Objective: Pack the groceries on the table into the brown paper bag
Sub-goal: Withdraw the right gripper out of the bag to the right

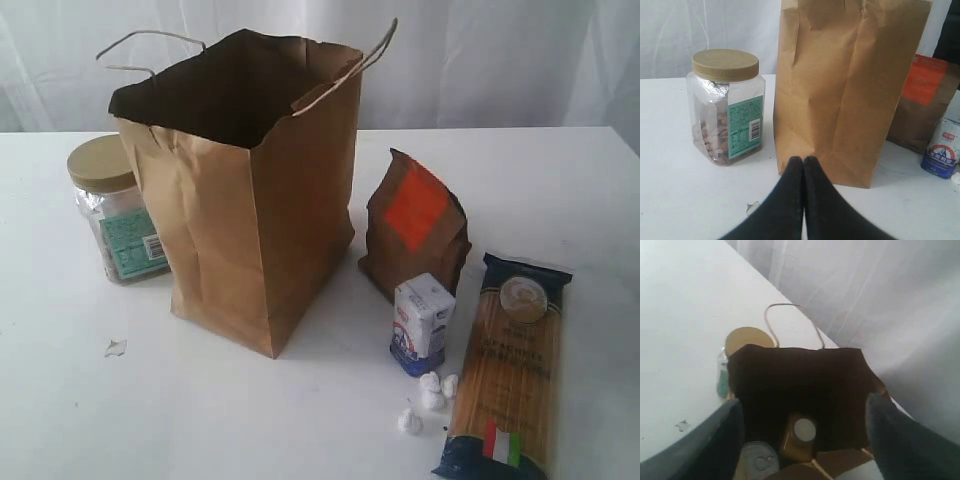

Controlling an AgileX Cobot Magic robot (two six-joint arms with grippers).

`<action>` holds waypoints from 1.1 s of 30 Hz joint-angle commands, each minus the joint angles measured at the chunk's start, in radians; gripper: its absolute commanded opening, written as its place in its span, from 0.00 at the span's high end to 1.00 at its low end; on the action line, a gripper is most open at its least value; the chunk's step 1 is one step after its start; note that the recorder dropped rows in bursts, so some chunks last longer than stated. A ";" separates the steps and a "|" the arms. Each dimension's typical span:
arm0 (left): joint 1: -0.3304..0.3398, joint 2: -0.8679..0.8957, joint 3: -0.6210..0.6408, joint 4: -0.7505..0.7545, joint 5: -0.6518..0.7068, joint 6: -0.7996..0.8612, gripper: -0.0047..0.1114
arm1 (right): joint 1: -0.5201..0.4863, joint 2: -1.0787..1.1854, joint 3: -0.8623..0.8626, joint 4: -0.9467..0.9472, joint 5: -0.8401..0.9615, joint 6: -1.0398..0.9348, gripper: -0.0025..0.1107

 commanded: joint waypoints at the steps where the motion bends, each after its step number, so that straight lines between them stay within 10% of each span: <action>1: -0.004 -0.004 0.004 0.001 -0.003 -0.006 0.96 | 0.109 0.038 -0.005 -0.008 -0.021 -0.110 0.28; 9: -0.004 -0.004 0.004 0.001 -0.003 -0.006 0.96 | 0.201 0.129 -0.005 0.014 -0.306 -0.180 0.24; 33: -0.004 -0.004 0.004 0.001 -0.003 -0.006 0.96 | 0.197 -0.139 0.242 -0.157 -0.222 0.212 0.39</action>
